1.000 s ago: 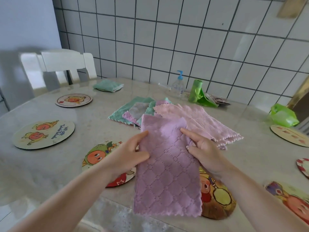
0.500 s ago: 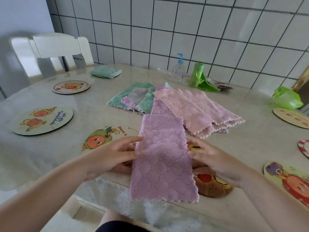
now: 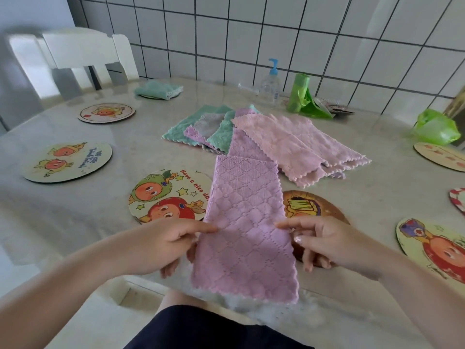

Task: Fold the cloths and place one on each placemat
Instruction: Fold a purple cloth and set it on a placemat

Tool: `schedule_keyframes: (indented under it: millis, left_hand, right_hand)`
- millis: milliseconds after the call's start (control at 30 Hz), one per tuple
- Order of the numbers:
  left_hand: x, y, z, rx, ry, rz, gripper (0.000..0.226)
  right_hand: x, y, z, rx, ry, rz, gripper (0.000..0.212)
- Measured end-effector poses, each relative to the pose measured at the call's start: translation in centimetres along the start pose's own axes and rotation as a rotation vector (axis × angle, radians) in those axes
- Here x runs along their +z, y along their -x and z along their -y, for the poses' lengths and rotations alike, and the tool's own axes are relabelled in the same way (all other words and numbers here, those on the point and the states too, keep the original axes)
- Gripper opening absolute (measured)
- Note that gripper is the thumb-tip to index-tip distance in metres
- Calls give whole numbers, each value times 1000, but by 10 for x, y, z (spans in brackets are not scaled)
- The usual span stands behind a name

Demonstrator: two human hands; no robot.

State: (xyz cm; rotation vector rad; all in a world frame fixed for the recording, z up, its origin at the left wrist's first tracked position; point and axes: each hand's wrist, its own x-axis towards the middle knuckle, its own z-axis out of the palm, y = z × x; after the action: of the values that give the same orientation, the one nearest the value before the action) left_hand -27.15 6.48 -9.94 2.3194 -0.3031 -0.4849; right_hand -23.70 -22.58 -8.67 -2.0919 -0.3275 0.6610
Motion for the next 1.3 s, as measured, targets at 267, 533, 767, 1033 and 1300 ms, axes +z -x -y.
schedule_keyframes:
  millis: [267, 533, 767, 1033, 1300]
  left_hand:
    - [5, 7, 25, 454, -858, -328, 50]
    - [21, -14, 37, 577, -912, -223, 59]
    - [23, -6, 35, 877, -555, -328, 34]
    - [20, -12, 7, 427, 144, -495, 20]
    - [-14, -75, -5, 82, 197, -443, 20]
  right_hand:
    - [12, 7, -37, -476, 789, -257, 45]
    - [20, 1, -42, -531, 971, -157, 55]
    - [26, 2, -39, -879, 833, -315, 37]
    - [33, -6, -11, -437, 133, -586, 22]
    - [5, -59, 2, -203, 54, -547, 20]
